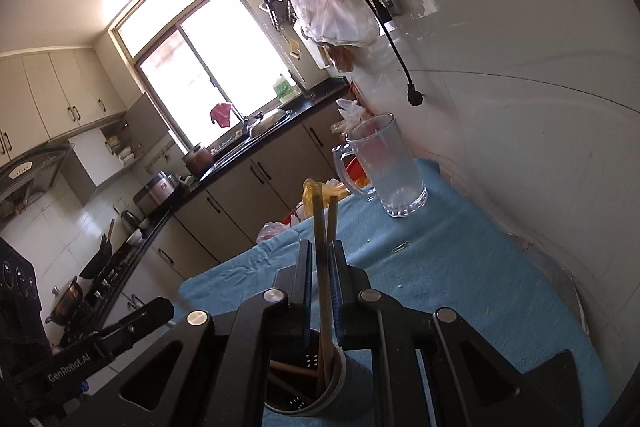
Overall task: Organize utensils
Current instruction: 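Open the right gripper into the cup while the left gripper releases its chopstick, then lower both grippers to the remaining chopsticks and close on one each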
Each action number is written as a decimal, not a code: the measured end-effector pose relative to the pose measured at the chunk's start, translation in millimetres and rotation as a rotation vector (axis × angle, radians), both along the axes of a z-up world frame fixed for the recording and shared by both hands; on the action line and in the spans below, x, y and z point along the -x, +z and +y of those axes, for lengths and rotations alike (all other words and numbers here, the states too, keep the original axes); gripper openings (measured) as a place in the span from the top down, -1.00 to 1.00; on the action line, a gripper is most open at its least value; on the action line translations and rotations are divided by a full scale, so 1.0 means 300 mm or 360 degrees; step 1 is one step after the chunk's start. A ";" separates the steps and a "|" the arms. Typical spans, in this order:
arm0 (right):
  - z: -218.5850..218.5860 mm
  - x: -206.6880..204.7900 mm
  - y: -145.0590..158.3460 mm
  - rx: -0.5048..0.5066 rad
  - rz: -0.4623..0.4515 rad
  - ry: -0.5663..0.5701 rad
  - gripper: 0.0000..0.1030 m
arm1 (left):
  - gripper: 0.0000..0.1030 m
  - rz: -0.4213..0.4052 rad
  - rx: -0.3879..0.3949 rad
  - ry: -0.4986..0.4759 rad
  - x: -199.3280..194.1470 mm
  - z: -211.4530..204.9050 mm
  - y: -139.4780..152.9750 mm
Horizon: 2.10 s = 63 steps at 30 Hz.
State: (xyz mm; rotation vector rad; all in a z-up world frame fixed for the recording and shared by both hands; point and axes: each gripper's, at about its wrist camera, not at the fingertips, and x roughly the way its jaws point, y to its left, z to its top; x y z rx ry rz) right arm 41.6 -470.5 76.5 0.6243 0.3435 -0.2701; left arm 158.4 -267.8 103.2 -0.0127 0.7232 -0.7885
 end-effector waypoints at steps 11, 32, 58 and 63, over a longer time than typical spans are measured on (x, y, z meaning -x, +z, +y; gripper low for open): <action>0.065 0.133 0.083 0.0145 -0.0044 -0.0016 0.30 | 0.16 -0.0122 0.0139 0.0073 0.116 0.163 0.098; 0.515 0.242 -0.068 0.0631 0.0360 0.0043 -0.55 | -0.01 0.0061 0.0008 0.0387 0.284 0.663 -0.132; 0.621 0.175 -0.261 0.0453 0.0733 0.0427 0.32 | 0.68 0.0485 -0.0323 0.0344 0.182 0.687 -0.432; 0.603 0.173 -0.277 0.0416 0.0752 0.0428 0.32 | 0.78 0.0483 -0.0406 0.0248 0.149 0.622 -0.483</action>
